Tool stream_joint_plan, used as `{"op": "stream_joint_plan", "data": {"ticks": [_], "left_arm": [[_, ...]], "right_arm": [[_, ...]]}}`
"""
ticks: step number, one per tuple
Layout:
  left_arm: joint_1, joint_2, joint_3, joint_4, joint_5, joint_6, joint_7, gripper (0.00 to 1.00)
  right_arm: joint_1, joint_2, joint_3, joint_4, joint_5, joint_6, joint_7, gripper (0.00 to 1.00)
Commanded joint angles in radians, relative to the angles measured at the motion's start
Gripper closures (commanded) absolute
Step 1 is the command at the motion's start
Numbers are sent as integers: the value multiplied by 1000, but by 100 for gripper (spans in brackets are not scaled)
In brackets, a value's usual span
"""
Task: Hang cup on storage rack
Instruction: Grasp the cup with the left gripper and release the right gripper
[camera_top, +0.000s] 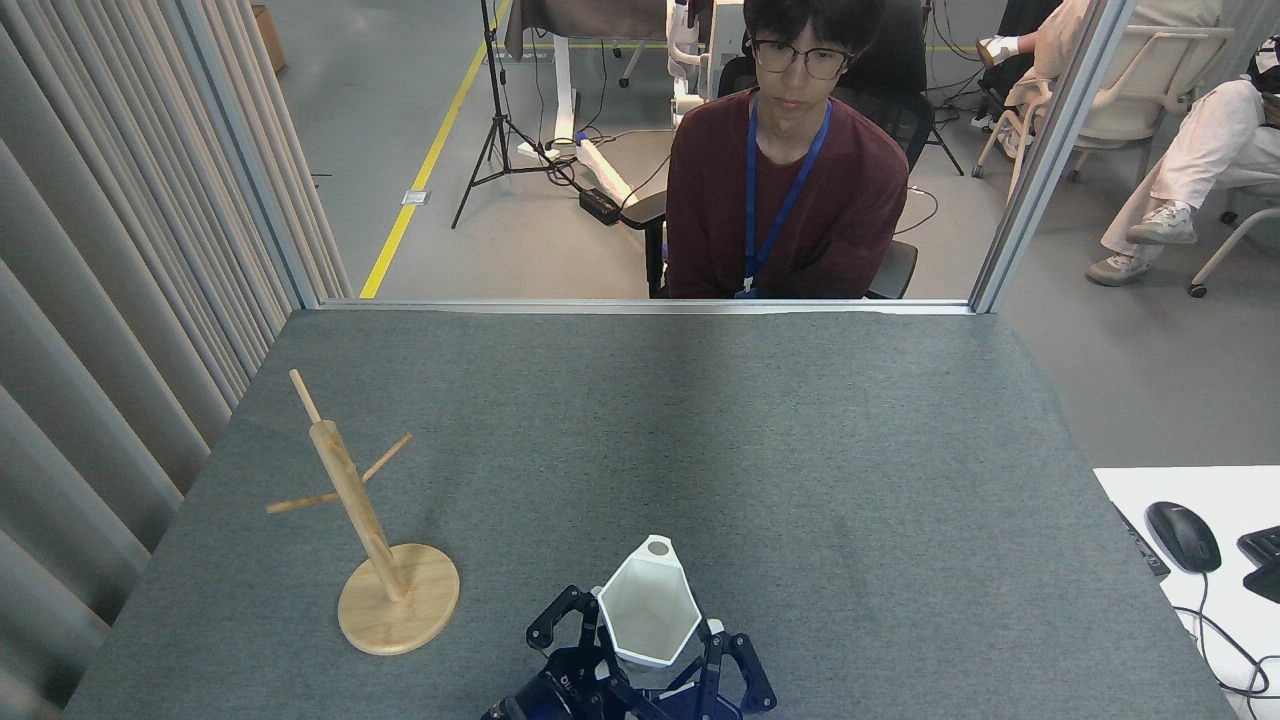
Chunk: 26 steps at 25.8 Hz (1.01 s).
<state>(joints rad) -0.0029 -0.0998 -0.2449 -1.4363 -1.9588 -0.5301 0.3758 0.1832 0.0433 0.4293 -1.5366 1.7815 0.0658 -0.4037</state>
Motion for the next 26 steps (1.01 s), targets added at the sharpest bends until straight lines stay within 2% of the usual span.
{"op": "stream_joint_plan", "data": {"ticks": [1,3,5,8,13,18,20,22,24,25,26], "left_arm": [[0,0,-1,-9,0,-1,-1,48],[0,0,-1,-9,-2,1,-9,69],[0,0,-1,-9,-2,1,-17,77],[0,0,1,-9,-2,1,-18,77],[0,0,-1,-7,-2,1,-18,76],[0,0,-1,-6,-3,1,-21,76],[0,0,-1,-7,-3,2,-29,76],[1,3,1,-9,-3,2,-32,76],[4,5,4,-13,-3,18,-32,76],[9,8,9,-21,-2,30,-32,76],[12,8,13,-27,1,42,-31,76]], "right_arm": [[2,-2,6,1,6,3,0,45],[6,-2,8,1,7,3,0,44],[9,-2,8,1,6,5,-6,38],[9,-2,6,1,4,31,-27,4],[10,-3,12,-45,3,31,-29,2],[13,-6,43,-185,-11,22,-30,2],[12,-2,32,-237,-74,23,-29,2],[-2,4,-32,-255,-224,45,-20,2],[-16,6,-211,-249,-384,69,-3,2],[-16,6,-308,-241,-448,68,19,2],[-13,3,-385,-229,-485,65,43,2]]}}
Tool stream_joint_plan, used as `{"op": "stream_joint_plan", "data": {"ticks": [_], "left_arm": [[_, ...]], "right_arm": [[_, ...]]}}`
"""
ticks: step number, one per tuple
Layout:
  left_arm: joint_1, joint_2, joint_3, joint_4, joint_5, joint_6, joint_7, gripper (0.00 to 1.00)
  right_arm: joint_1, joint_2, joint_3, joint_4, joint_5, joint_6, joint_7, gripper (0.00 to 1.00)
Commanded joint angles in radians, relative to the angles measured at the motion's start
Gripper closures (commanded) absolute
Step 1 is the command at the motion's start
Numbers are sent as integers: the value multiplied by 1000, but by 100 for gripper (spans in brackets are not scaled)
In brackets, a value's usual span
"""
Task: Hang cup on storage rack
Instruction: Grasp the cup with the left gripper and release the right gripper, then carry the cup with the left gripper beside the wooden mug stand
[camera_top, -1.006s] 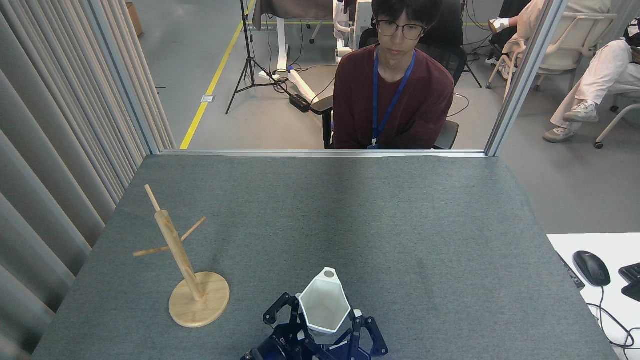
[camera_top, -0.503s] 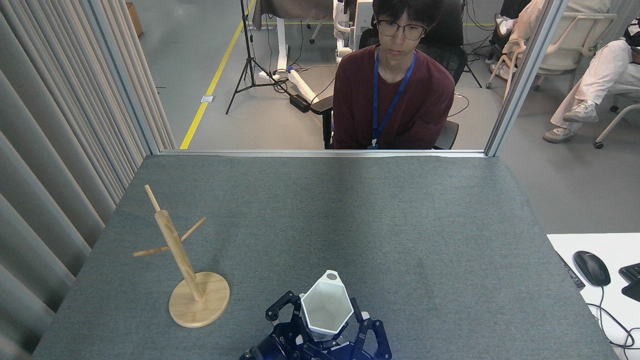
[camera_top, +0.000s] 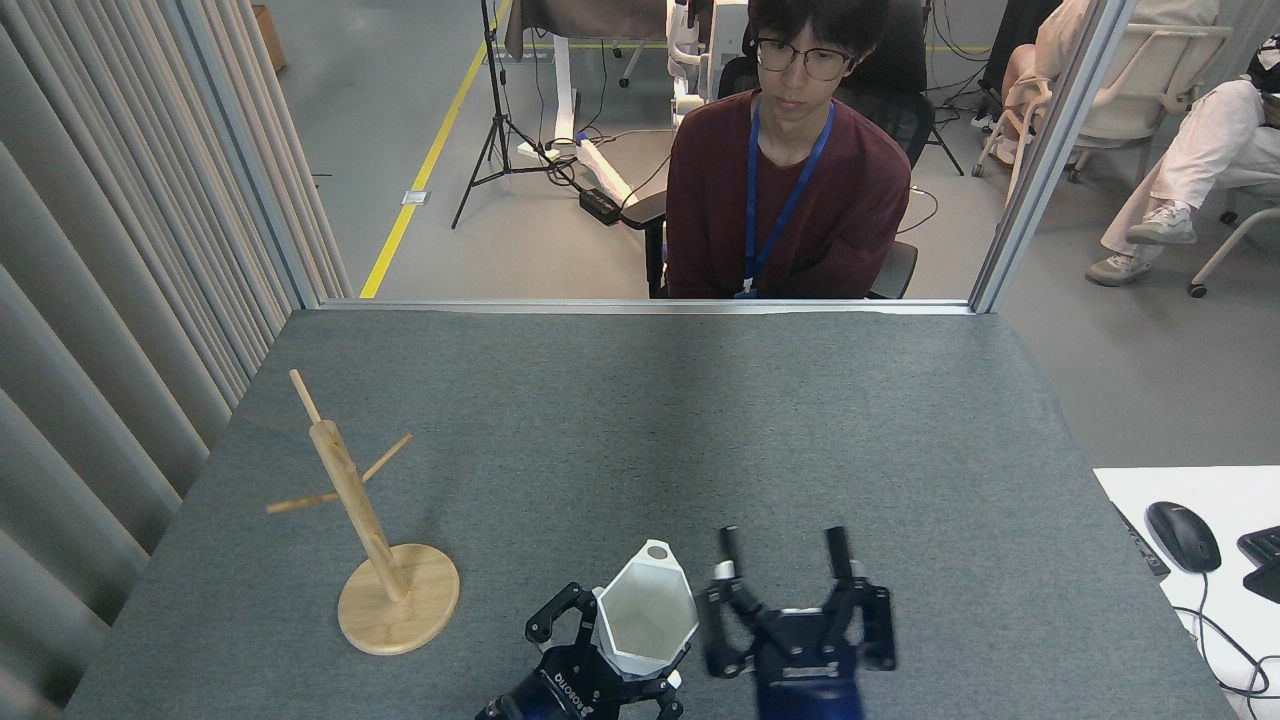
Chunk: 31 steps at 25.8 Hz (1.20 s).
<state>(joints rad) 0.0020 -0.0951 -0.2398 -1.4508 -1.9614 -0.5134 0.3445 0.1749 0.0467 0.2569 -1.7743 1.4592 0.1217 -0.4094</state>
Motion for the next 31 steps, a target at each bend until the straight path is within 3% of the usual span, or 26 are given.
{"op": "stream_joint_plan", "data": {"ticks": [1,3,5,7,10,14,17,21,23,26,31], "left_arm": [[12,5,16,-25,9,46,5,76],[36,9,77,-76,12,87,8,77],[90,14,149,-145,25,89,11,77],[131,28,192,-214,52,87,17,77],[196,57,260,-281,81,107,37,78],[200,57,517,-278,173,207,102,79],[197,61,613,-258,193,239,125,80],[154,123,632,-221,179,282,139,80],[131,153,629,-203,115,316,156,80],[87,153,613,-146,-20,349,194,80],[81,160,544,-122,-109,355,215,80]], "right_arm": [[8,-14,-272,30,-175,10,87,2],[69,-59,-314,73,-145,-1,123,2],[138,-133,-312,113,-54,-1,121,2],[156,-142,-311,138,21,-5,119,2],[166,-134,-312,162,33,-11,118,2],[166,-134,-312,170,41,-11,118,2],[164,-142,-312,173,43,-10,118,2],[164,-143,-312,179,43,-10,118,2],[164,-142,-312,179,43,-10,119,2],[164,-142,-312,188,43,-10,118,2],[163,-145,-314,207,43,-10,116,2]]}}
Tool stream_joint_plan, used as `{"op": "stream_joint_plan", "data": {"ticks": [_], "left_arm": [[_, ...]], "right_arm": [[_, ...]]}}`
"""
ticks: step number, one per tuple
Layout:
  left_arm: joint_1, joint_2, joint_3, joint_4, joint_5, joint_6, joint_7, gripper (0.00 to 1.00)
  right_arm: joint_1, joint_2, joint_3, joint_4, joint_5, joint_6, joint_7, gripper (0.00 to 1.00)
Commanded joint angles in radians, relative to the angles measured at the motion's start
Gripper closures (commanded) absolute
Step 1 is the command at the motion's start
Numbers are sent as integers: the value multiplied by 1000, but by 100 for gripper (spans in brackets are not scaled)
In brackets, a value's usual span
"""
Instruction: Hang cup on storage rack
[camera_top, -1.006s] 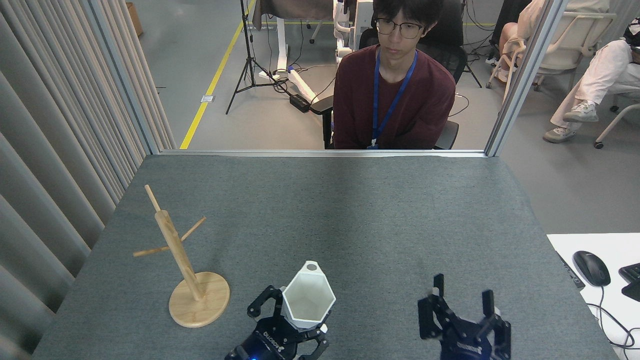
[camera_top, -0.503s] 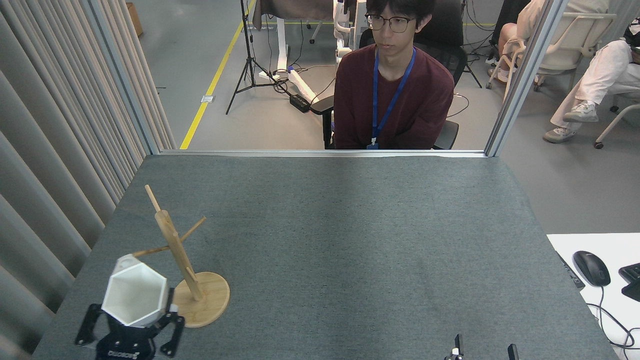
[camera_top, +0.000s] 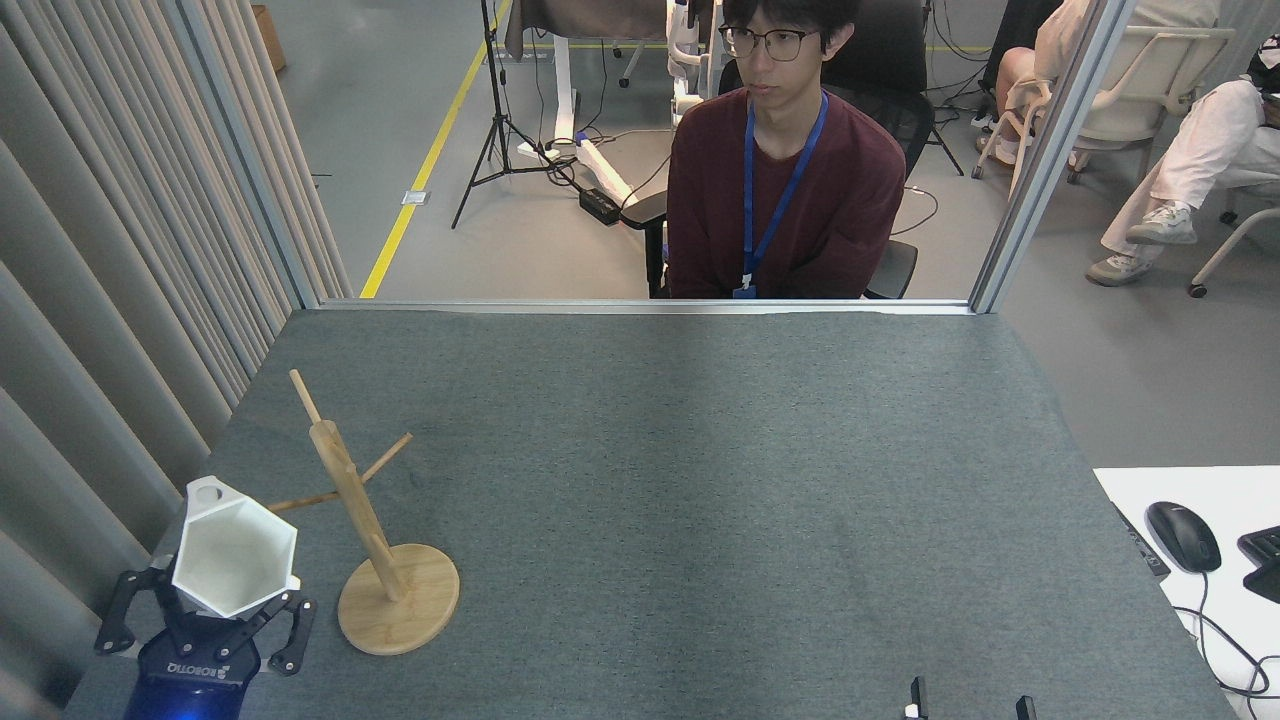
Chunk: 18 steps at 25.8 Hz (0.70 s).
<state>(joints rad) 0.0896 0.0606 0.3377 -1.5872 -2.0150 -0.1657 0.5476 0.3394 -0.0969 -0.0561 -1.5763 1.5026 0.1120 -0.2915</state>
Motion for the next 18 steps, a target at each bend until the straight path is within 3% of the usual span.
{"op": "stream_joint_plan", "data": {"ticks": [1,18], "left_arm": [[-8,-1,-43,24,-80,12,12,80],[-57,5,-94,168,-140,81,14,77]], "right_arm": [[-2,-1,-1,9,-1,0,0,2],[-8,2,1,30,-1,-2,-8,2]]}}
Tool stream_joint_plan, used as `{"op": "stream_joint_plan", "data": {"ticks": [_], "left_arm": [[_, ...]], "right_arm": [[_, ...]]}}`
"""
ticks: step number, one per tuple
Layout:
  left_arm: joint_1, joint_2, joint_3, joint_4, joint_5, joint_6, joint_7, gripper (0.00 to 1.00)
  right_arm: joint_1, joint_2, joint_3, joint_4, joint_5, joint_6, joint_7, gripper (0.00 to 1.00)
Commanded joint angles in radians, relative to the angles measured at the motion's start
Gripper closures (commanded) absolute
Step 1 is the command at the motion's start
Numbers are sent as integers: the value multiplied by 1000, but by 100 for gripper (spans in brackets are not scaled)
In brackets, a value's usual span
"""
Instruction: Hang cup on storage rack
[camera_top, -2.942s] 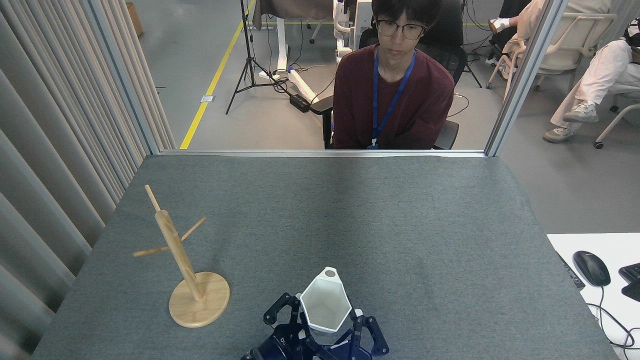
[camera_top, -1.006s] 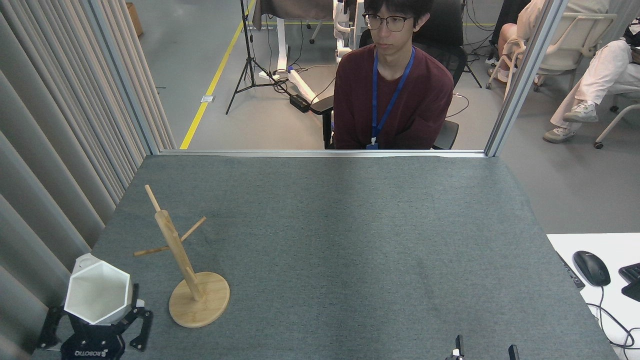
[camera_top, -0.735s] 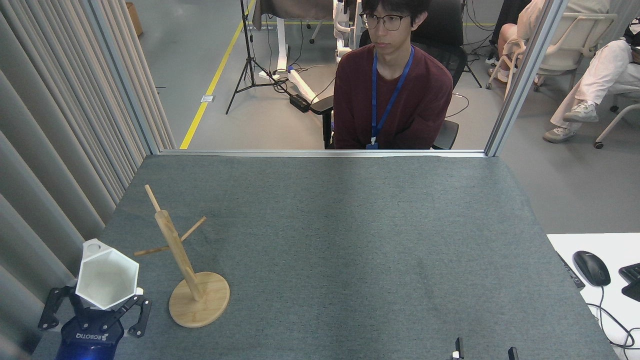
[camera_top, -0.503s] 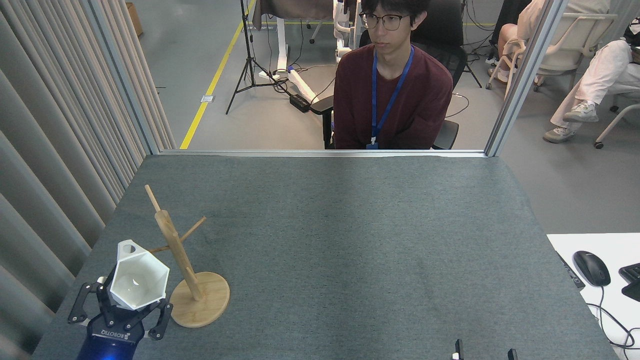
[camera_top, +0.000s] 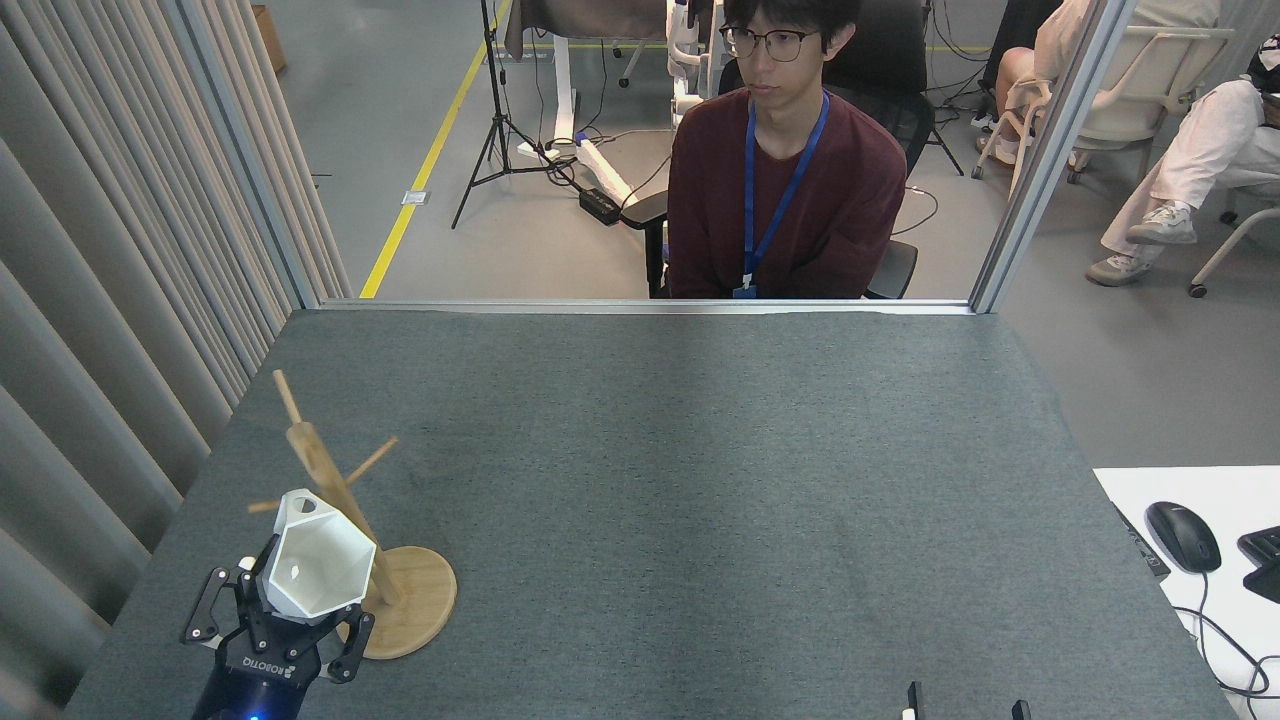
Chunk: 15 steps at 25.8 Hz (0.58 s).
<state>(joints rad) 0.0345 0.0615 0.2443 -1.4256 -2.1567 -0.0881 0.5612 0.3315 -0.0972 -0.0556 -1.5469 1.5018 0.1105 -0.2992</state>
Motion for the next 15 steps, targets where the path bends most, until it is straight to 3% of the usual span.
{"op": "stream_joint_plan", "data": {"ticks": [1,10,15], "left_arm": [[-2,4,0,7,1,4,0,77],[25,-2,61,-75,24,1,0,73],[15,4,98,-18,29,1,-1,73]], "right_arm": [[0,2,0,1,2,0,0,2],[-5,-1,2,1,21,0,0,2],[-9,-2,2,1,21,-2,0,2]]}}
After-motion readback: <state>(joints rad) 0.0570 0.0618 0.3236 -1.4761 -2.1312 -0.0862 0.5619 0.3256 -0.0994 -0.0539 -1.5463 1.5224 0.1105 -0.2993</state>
